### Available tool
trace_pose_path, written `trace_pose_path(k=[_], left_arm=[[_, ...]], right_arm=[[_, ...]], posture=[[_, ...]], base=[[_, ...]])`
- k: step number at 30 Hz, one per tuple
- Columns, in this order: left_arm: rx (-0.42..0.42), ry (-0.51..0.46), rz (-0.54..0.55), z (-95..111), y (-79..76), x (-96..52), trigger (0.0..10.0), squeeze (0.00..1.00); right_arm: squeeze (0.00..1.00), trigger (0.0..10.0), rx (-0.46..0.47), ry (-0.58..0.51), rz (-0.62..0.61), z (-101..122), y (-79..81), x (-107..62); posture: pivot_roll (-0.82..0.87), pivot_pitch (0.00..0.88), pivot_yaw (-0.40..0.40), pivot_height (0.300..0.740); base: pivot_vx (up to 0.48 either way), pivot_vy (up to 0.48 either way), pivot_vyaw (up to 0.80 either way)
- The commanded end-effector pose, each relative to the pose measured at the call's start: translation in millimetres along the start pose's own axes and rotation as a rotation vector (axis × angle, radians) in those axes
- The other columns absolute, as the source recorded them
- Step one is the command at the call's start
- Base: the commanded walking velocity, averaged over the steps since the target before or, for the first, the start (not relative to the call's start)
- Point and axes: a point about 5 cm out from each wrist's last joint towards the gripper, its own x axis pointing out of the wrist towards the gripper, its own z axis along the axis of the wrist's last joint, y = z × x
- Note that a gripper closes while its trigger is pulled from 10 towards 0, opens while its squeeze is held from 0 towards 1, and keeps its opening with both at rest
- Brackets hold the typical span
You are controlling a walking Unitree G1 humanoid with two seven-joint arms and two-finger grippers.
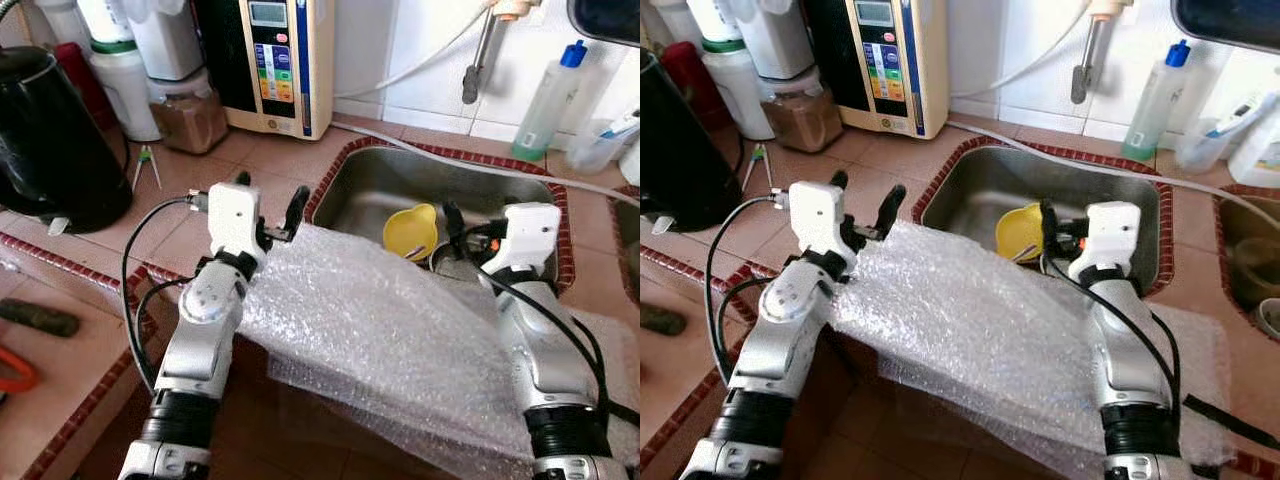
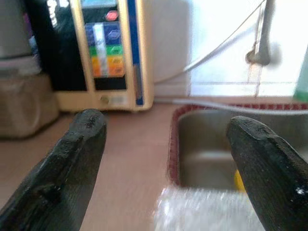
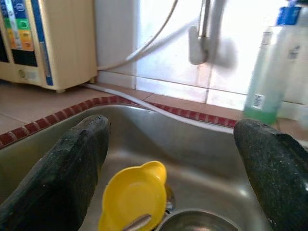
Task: Kitchen organization
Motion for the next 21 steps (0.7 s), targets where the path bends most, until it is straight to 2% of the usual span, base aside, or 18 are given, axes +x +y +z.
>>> trace_pose_path(k=[1,7,9,14,15,16,19,21], left_arm=[[0.03,0.019,0.043,1.7,8.3,-7.0,10.0,1.0],[0.07,0.113,0.168,-6.0,23.3,-19.2,10.0,1.0],[0.093,0.107,0.184,-5.0,24.9,-20.7,10.0,1.0],[0.082,0.134,0.24,-6.1,30.8,-32.0,10.0,1.0],[0.133,0.151,0.236,-10.3,33.8,-39.9,10.0,0.08],[0.157,0.171,0.237,-14.4,36.0,-46.1,10.0,0.0],[0.175,0.229,0.246,-23.3,41.4,-58.9,10.0,0.0],[0.135,0.274,0.255,-29.0,47.2,-68.7,10.0,0.0]], right_arm=[[1.0,10.0,-0.007,-0.009,0.008,5.1,-1.9,-5.4],[1.0,10.0,-0.026,0.001,0.034,9.4,-3.6,-17.8],[1.0,10.0,-0.037,-0.004,0.045,11.6,-3.4,-18.8],[1.0,10.0,-0.019,-0.002,0.068,16.7,-3.3,-23.6],[1.0,10.0,-0.021,0.003,0.074,17.1,-3.8,-26.0],[1.0,10.0,-0.011,0.012,0.074,16.3,-4.3,-27.7],[1.0,10.0,0.026,0.033,0.077,14.4,-3.6,-31.3],[1.0,10.0,0.028,0.052,0.088,11.6,0.2,-34.0]], posture=[[-0.11,0.023,0.035,0.74],[-0.1,0.023,0.033,0.74],[-0.1,0.021,0.033,0.74],[-0.09,0.021,0.032,0.74],[-0.09,0.02,0.028,0.74],[-0.09,0.018,0.023,0.74],[-0.09,0.014,0.015,0.74],[-0.08,0.009,0.011,0.74]], base=[[0.0,0.0,0.0],[0.0,0.0,0.0],[0.0,0.0,0.0],[0.0,0.0,0.0],[0.0,0.0,0.0],[0.0,0.0,0.0],[0.0,0.0,0.0],[0.0,0.0,0.0]])
